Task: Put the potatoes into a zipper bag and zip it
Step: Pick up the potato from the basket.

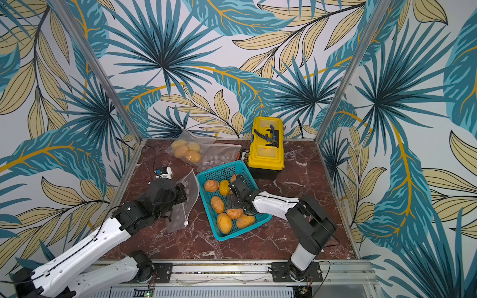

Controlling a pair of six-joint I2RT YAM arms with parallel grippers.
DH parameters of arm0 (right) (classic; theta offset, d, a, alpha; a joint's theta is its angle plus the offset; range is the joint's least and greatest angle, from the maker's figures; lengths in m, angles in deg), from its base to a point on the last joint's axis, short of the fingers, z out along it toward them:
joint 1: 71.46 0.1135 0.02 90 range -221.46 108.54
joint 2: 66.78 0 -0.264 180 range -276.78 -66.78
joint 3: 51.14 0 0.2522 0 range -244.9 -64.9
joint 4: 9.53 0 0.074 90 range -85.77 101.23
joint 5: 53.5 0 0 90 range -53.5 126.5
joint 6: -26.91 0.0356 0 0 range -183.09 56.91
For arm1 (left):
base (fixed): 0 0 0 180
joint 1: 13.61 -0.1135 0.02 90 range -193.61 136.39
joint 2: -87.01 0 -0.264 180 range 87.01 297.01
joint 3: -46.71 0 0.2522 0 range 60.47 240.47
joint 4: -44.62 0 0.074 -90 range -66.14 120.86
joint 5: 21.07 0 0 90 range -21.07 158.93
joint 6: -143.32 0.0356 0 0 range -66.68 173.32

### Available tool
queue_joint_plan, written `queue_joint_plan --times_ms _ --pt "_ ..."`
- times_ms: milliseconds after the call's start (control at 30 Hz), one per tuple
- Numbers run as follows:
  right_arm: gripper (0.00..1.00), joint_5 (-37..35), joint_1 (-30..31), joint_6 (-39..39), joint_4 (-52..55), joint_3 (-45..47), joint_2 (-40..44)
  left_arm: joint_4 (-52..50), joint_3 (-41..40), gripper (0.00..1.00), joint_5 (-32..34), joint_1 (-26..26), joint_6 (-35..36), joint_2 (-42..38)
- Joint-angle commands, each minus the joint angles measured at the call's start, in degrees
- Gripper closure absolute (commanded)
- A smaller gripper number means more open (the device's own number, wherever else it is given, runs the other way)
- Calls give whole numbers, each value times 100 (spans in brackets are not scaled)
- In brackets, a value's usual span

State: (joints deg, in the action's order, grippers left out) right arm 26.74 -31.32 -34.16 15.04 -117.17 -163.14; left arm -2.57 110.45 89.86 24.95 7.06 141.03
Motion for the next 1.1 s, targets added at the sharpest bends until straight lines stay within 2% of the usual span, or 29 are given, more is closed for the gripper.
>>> queue_joint_plan --times_ms 0,233,400,633,867,1067 --pt "13 201 -13 0 43 -103 -60 12 207 100 -59 -21 105 -66" --pt "29 149 -15 52 59 57 297 11 194 100 -65 -19 123 -94" --pt "49 140 -12 88 45 202 625 6 186 100 -31 -19 117 -121" --pt "58 18 -10 104 88 299 910 13 177 100 -49 -19 125 -157" --pt "62 95 -15 138 70 411 1262 20 192 100 -156 -18 133 -128" --pt "65 438 -6 109 -112 717 2013 375 261 100 -776 -20 406 134"
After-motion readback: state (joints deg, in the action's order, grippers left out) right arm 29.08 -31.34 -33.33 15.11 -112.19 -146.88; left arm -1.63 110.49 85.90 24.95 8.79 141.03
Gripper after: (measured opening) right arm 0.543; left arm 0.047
